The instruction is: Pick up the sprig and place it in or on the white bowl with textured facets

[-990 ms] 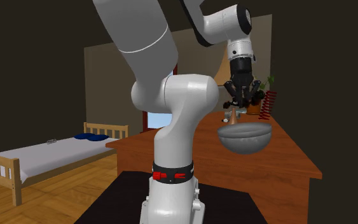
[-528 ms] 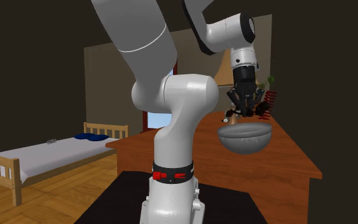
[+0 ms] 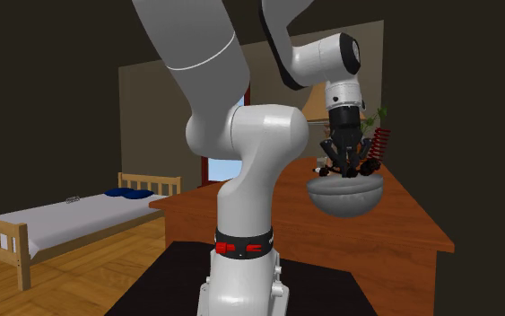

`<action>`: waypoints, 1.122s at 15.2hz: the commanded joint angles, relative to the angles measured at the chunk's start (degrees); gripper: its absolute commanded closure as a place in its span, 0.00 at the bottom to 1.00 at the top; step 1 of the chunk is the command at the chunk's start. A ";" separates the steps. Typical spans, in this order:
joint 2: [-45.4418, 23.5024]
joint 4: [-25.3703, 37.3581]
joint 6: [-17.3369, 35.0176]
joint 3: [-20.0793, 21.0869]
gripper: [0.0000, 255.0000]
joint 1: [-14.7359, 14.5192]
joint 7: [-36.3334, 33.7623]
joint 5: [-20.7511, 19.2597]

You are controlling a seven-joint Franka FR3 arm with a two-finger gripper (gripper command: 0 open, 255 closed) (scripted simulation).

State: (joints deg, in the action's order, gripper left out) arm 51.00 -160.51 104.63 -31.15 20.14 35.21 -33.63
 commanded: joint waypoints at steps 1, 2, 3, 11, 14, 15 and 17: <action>-0.02 -0.09 0.12 -0.02 1.00 0.00 -0.05 -0.03; -0.02 -0.09 0.12 -0.02 1.00 0.00 -0.05 -0.03; -0.02 -0.09 0.12 -0.02 1.00 0.00 -0.05 -0.03; -0.01 -0.09 0.11 -0.02 0.00 0.00 -0.05 -0.03; 0.90 4.69 -5.62 3.07 0.00 -1.37 0.30 3.19; 0.94 6.04 -7.03 3.80 0.00 -1.72 0.38 3.96; 0.94 6.04 -7.02 3.81 0.00 -1.70 0.39 3.96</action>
State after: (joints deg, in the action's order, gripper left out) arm 52.02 -154.87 97.98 -27.56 18.59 35.63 -29.94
